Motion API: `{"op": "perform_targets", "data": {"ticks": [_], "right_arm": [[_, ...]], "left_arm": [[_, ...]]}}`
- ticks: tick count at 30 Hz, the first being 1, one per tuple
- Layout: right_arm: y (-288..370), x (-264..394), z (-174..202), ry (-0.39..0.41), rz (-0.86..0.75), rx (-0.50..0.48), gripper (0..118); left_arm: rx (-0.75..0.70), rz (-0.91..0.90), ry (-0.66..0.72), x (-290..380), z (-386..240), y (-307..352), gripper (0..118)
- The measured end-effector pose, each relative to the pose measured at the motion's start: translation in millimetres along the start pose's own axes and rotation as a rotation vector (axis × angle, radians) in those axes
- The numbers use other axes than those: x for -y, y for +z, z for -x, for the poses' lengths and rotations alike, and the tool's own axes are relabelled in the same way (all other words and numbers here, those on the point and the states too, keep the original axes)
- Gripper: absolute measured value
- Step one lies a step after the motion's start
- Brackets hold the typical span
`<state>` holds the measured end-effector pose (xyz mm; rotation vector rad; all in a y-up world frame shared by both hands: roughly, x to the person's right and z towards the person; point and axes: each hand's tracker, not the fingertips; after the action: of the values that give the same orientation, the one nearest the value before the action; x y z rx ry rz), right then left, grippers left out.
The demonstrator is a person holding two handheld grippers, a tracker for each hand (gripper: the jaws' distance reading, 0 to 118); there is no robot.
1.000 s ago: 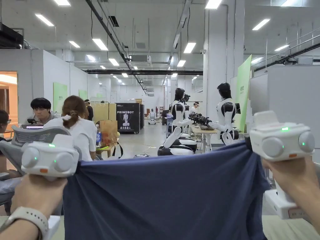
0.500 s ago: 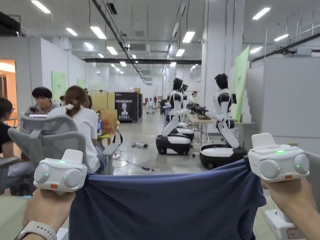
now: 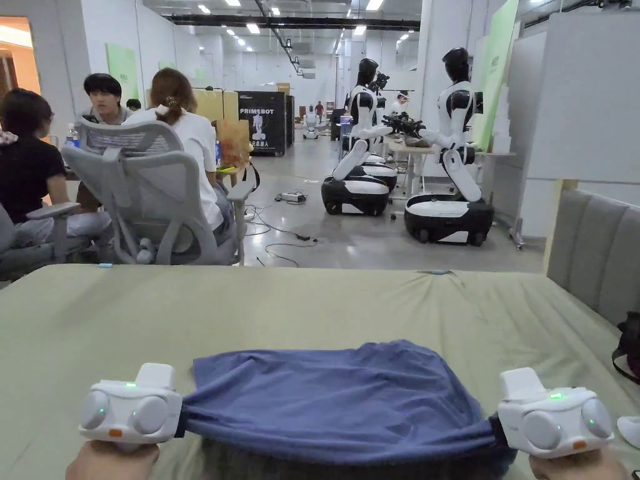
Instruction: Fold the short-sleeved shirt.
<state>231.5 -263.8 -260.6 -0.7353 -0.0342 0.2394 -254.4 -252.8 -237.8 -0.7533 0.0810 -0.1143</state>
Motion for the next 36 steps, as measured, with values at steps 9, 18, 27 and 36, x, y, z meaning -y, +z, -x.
{"op": "perform_targets", "data": {"ticks": [9,18,27,36], "right_arm": [[17,16,12,-0.027,-0.032,-0.083,79],[58,-18,47,-0.052,-0.120,-0.131,0],[42,4,31,-0.075,-0.068,-0.194,0],[17,26,3,-0.088,-0.015,-0.154,0]], "left_arm": [[0.040,-0.077,0.107,31,14,-1,97],[0.046,-0.176,-0.013,-5,-11,39,0],[0.133,-0.023,0.065,6,25,9,15],[0.155,0.123,0.128,34,21,-61,38]]}}
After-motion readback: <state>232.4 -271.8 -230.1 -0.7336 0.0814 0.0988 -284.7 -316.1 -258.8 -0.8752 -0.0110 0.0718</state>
